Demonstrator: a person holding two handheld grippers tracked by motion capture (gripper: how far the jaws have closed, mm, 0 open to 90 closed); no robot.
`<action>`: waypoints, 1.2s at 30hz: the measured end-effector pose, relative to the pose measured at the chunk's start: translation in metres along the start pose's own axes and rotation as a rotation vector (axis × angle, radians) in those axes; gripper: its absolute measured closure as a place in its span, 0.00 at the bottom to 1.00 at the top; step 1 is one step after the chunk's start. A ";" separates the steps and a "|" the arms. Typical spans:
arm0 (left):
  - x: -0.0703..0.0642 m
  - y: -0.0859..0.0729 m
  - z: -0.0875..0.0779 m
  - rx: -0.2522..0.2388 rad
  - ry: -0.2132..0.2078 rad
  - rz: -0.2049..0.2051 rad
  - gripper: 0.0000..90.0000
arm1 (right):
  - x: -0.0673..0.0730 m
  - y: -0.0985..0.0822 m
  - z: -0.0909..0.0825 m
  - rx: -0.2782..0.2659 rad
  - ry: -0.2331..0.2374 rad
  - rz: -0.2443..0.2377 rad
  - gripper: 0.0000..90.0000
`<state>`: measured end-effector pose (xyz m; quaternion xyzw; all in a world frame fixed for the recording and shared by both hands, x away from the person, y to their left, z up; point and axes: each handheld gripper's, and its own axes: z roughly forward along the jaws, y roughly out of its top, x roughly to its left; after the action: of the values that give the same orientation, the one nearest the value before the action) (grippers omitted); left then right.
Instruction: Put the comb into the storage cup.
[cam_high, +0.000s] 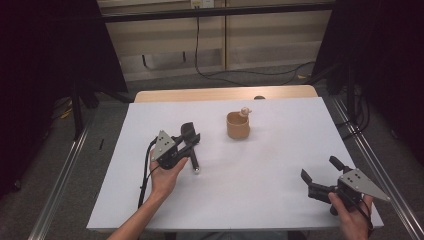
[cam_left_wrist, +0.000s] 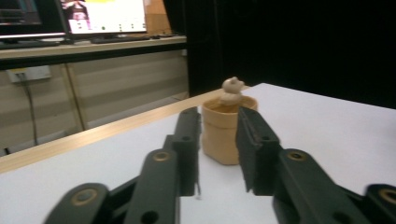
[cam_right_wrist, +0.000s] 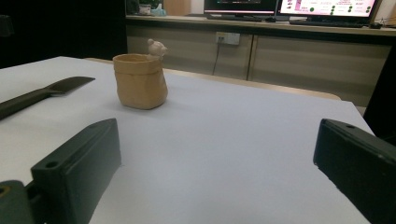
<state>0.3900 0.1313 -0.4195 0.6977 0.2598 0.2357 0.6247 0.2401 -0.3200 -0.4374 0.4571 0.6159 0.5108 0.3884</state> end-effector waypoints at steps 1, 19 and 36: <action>0.000 0.000 0.000 0.000 0.000 0.000 0.85 | 0.000 0.000 0.000 0.001 0.000 0.000 0.00; 0.003 0.002 0.004 0.091 -0.053 -0.039 1.00 | -0.001 0.000 0.000 0.008 0.004 0.002 0.00; 0.008 0.006 0.010 0.310 -0.122 -0.152 1.00 | 0.000 -0.001 0.000 0.013 0.006 0.001 0.00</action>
<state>0.4030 0.1283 -0.4142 0.7768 0.3067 0.1020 0.5405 0.2397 -0.3201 -0.4380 0.4584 0.6201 0.5085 0.3832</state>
